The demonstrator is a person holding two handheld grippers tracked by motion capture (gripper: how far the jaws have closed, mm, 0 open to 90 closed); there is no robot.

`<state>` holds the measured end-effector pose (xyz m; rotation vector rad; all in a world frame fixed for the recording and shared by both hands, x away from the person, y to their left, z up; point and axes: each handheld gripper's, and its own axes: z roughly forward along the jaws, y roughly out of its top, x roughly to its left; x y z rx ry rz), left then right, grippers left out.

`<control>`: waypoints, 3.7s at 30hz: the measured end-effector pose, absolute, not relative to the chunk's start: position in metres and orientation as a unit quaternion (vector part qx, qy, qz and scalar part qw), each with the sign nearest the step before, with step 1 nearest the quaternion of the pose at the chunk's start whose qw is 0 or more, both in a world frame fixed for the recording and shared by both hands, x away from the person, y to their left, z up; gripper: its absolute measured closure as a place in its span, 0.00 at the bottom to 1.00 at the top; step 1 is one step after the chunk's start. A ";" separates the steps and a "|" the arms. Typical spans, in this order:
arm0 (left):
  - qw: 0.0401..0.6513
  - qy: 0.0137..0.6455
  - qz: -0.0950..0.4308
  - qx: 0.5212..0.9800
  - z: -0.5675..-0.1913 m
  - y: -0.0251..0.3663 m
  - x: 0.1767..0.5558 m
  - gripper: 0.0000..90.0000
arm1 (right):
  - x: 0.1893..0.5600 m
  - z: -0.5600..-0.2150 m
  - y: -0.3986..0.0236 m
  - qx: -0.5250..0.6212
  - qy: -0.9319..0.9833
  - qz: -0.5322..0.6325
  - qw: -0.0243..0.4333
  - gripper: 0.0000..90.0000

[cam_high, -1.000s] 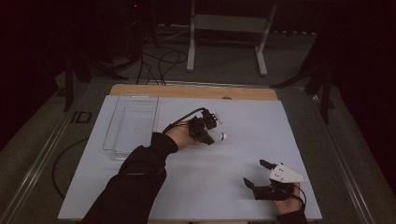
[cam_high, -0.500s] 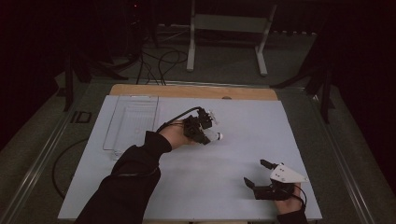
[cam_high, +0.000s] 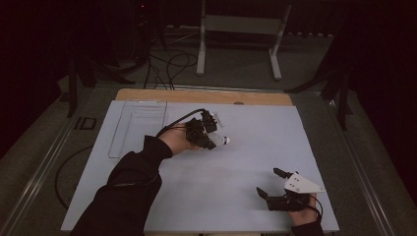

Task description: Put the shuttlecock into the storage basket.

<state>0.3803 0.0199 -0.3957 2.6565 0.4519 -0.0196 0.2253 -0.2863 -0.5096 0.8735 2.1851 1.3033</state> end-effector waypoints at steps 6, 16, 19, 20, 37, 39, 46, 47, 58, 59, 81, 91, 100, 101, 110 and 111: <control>0.222 0.165 -0.008 0.961 -0.392 0.026 0.378 1.00 | 0.225 -0.509 -0.286 0.313 0.792 0.472 0.227 0.10; 0.219 0.167 -0.005 0.961 -0.389 0.041 0.374 1.00 | 0.225 -0.510 -0.285 0.311 0.793 0.472 0.225 0.10; 0.220 0.175 -0.008 0.960 -0.388 0.045 0.371 1.00 | 0.225 -0.510 -0.285 0.311 0.794 0.472 0.225 0.11; 0.220 0.176 -0.007 0.960 -0.387 0.046 0.371 1.00 | 0.225 -0.510 -0.285 0.311 0.793 0.472 0.225 0.11; 0.216 0.185 0.004 0.959 -0.380 0.075 0.370 1.00 | 0.225 -0.510 -0.283 0.311 0.794 0.471 0.225 0.11; 0.214 0.187 0.006 0.959 -0.378 0.080 0.369 1.00 | 0.225 -0.510 -0.283 0.312 0.794 0.472 0.224 0.11; 0.213 0.189 0.009 0.959 -0.373 0.093 0.367 1.00 | 0.225 -0.511 -0.283 0.313 0.794 0.471 0.224 0.11; 0.214 0.191 0.008 0.958 -0.373 0.094 0.366 1.00 | 0.226 -0.511 -0.283 0.313 0.794 0.471 0.224 0.11; 0.213 0.196 0.010 0.957 -0.369 0.114 0.363 1.00 | 0.226 -0.511 -0.282 0.313 0.795 0.470 0.222 0.11; 0.212 0.198 0.010 0.957 -0.369 0.116 0.363 1.00 | 0.226 -0.511 -0.282 0.314 0.794 0.470 0.222 0.11; 0.215 0.214 0.014 0.953 -0.364 0.153 0.358 1.00 | 0.226 -0.512 -0.281 0.313 0.796 0.468 0.223 0.11; 0.224 0.222 0.014 0.949 -0.361 0.171 0.356 1.00 | 0.226 -0.512 -0.280 0.313 0.796 0.466 0.225 0.11; 0.232 0.235 0.018 0.944 -0.359 0.189 0.356 1.00 | 0.226 -0.512 -0.280 0.312 0.797 0.465 0.226 0.11; 0.232 0.235 0.018 0.944 -0.360 0.190 0.356 1.00 | 0.227 -0.512 -0.280 0.312 0.797 0.465 0.226 0.11; 0.227 0.249 0.019 0.941 -0.365 0.204 0.354 1.00 | 0.226 -0.512 -0.279 0.313 0.799 0.463 0.224 0.11; 0.227 0.252 0.018 0.940 -0.366 0.207 0.354 1.00 | 0.227 -0.512 -0.279 0.313 0.799 0.463 0.224 0.10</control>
